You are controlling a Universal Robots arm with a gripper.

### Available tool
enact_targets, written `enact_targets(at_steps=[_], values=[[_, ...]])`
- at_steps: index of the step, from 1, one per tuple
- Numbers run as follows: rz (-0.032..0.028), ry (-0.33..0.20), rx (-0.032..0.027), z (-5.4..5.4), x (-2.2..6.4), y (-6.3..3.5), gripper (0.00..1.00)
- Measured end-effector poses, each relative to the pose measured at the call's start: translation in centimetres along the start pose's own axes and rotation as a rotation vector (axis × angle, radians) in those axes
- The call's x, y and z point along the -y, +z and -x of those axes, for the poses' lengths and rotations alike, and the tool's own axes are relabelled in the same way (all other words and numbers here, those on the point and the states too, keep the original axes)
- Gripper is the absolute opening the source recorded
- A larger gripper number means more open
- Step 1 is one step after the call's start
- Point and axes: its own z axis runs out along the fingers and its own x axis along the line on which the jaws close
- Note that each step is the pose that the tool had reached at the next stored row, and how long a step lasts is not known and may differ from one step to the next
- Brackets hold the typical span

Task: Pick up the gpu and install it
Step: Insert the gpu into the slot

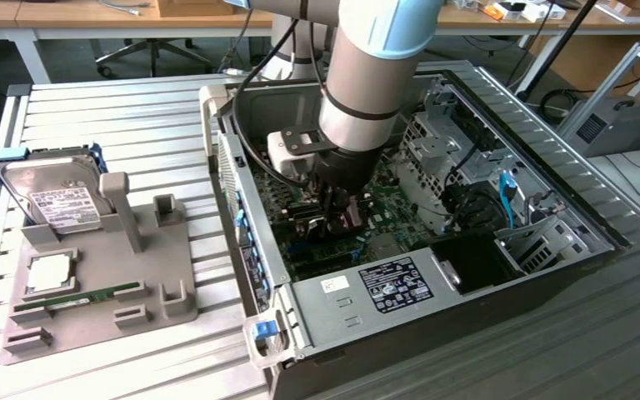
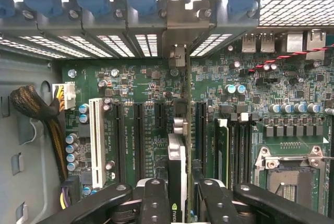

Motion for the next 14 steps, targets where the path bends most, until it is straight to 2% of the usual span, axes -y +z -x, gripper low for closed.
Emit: enact_targets(at_steps=[14], values=[[0.0000,0.000,-0.0001,0.00,-0.07,0.03,0.27]])
